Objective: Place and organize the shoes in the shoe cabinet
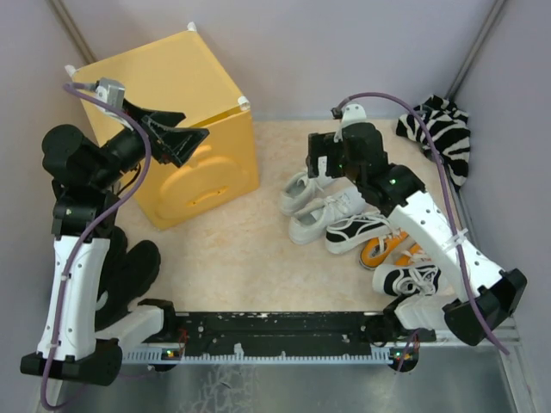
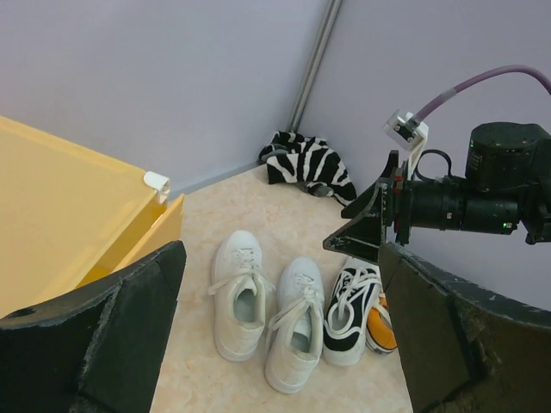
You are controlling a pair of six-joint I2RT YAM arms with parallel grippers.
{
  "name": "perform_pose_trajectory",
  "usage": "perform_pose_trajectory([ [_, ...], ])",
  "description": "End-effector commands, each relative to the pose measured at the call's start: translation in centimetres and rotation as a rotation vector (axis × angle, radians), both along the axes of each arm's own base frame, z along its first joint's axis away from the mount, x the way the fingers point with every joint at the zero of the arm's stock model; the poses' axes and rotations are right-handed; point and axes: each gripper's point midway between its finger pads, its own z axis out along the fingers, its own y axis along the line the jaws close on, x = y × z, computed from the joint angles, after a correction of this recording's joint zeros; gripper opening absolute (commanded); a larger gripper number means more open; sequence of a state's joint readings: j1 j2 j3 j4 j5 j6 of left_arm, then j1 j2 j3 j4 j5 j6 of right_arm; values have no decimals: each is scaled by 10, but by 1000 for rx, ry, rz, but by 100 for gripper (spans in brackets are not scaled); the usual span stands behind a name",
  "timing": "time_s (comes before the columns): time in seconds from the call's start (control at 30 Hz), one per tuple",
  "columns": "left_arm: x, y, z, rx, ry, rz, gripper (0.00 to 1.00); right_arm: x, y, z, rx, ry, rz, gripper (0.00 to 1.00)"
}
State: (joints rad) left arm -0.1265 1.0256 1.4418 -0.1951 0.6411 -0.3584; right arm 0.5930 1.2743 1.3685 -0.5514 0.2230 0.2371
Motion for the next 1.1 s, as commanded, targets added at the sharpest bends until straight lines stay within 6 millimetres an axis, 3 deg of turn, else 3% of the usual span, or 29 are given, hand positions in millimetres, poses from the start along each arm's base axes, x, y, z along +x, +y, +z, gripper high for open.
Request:
perform_pose_trajectory([
  [0.0, -13, 3, 20, 9, -80, 1, 99, -1, 1, 33, 54, -111, 19, 98],
  [0.27, -14, 9, 12, 33, -72, 40, 99, 1, 15, 34, 35, -142, 147, 98],
  [0.47, -17, 8, 12, 44, -82, 34, 99, 25, 36, 27, 119, -149, 257, 97],
  [0.57, -18, 8, 12, 53, -88, 33, 99, 40, 44, 44, 266, -256, 334, 96],
  [0.7, -17, 10, 10, 64, -94, 43, 99, 71, 51, 50, 433, -294, 405, 93],
  [0.83, -15, 13, 4, 72, -88, 65, 99, 97, 82, 54, 515, -261, 524, 89],
  [1.07, -11, 19, -2, 95, -78, 109, 99, 131, 128, 21, 592, -157, 610, 87],
])
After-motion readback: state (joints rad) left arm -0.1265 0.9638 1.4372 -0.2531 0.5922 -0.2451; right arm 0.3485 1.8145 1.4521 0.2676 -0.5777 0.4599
